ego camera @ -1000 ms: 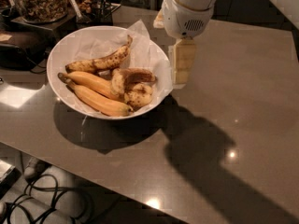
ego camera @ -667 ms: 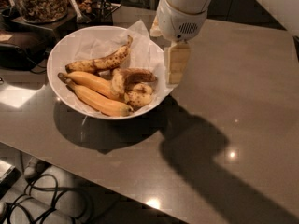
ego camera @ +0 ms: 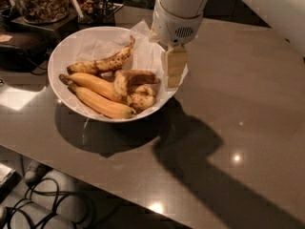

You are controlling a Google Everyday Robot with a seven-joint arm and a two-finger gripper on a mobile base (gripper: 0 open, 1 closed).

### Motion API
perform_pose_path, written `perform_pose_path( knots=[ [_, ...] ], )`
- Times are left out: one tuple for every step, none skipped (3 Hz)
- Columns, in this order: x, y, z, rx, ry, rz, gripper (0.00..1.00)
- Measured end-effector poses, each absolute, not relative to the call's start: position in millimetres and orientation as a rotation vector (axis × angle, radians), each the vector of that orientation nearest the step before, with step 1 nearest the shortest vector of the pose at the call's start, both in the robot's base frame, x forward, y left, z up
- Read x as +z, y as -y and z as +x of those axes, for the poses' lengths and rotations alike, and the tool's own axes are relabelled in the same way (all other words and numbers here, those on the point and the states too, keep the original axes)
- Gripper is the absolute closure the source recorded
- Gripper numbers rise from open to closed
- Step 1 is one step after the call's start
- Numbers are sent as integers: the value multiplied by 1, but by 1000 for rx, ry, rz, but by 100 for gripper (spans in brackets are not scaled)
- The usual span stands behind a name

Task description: Pick banana from white bowl

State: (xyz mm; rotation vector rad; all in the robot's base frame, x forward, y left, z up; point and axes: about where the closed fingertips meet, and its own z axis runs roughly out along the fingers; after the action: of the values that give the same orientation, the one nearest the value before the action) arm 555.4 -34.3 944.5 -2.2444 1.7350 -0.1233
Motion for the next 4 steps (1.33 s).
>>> perform_pose_path(
  knots=[
    [941,32,557,-142,-1730,-2270,24],
    [940,29,558,-169,-1715,-2295,38],
    [941,27,559,-188,-1699,-2317,38],
    [940,24,561,-195,-1677,-2345,34]
  ],
)
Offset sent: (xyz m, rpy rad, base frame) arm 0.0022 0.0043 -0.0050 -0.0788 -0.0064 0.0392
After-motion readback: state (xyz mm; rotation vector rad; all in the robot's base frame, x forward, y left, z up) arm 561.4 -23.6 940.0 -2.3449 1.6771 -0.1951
